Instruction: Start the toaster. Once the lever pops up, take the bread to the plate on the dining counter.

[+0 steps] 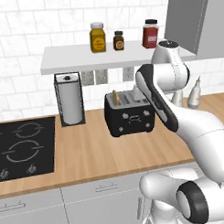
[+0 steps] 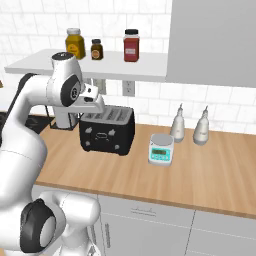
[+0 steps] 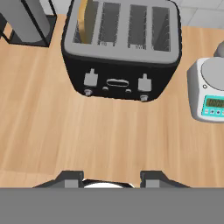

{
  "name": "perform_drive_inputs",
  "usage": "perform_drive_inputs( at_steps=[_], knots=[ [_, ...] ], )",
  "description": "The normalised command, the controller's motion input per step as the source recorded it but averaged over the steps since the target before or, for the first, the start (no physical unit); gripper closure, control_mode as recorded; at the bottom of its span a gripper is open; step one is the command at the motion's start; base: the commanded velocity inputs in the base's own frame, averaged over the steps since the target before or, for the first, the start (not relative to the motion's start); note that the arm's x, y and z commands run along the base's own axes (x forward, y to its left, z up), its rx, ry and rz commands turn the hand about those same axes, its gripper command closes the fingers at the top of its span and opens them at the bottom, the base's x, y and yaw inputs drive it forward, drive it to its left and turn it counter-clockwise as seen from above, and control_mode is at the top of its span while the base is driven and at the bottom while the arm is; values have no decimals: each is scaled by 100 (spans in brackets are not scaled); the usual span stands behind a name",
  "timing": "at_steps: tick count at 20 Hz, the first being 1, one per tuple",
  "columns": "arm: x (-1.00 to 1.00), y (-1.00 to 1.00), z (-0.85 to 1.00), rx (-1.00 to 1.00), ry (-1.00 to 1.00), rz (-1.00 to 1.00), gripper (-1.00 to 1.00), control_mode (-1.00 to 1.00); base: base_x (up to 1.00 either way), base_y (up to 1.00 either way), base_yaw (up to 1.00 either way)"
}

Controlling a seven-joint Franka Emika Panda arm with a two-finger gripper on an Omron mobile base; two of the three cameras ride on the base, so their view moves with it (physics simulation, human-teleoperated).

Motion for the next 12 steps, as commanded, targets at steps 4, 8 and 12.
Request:
perform_drive_inputs(
  at_steps=[4, 8, 12],
  knots=[
    [-13, 0, 0, 0, 0, 0, -100, -100, 0, 0, 0],
    [-43, 6, -9, -4, -6, 4, -100, -100, 0, 0, 0],
    [-33, 12, -17, -3, -5, 1, -100, -100, 0, 0, 0]
  ],
)
